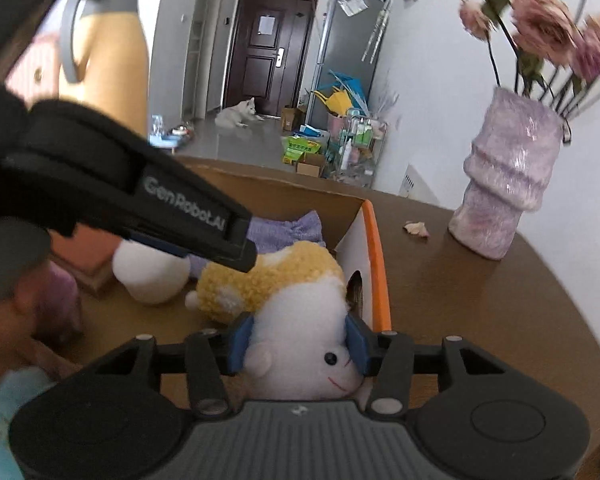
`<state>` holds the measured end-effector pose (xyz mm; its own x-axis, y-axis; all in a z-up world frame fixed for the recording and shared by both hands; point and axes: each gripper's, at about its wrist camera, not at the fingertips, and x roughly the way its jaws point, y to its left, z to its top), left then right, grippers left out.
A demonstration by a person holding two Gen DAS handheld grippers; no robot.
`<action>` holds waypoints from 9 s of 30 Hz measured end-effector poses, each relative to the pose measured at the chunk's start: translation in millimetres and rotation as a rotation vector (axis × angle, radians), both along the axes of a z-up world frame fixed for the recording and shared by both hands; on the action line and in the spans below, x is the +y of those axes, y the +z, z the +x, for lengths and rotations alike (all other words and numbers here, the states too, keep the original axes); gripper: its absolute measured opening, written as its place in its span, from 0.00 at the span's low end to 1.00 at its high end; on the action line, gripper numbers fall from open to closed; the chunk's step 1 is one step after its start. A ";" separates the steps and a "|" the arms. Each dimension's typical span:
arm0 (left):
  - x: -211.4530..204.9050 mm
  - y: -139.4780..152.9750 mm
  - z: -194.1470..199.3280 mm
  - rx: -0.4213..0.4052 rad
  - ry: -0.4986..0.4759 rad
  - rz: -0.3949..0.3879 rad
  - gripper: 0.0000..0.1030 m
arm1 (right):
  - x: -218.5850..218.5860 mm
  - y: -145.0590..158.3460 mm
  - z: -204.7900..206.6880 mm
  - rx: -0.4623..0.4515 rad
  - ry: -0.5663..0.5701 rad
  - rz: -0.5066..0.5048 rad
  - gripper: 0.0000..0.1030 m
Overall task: Organize soft objects
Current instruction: 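Carry the plush toy with both tools into the box and release, then move both tools back toward the remaining items on the table, then grasp the clear snack packet with the left tool while the right tool grasps the white foam wedge, then carry the packet and wedge into the box and open both tools, then move both tools back toward the lavender towel on the table, then grasp the lavender towel with the left tool while the right tool grasps it too, then carry the lavender towel with both tools into the box and release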
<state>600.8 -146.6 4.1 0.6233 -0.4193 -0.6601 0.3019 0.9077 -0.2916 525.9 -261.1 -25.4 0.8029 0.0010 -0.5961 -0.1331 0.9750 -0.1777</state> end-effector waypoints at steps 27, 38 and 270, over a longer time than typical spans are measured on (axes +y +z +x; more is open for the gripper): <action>138.2 97.1 -280.4 -0.545 0.269 0.251 0.89 | -48.2 133.8 -207.3 -0.360 0.048 0.278 0.81; 148.4 48.2 -443.2 -0.625 0.328 0.232 0.97 | -27.3 58.5 -371.1 -0.393 0.112 0.304 0.85; 53.4 24.2 -334.7 -0.181 -0.063 -0.048 0.14 | -50.9 47.4 -238.0 -0.153 0.189 0.507 0.17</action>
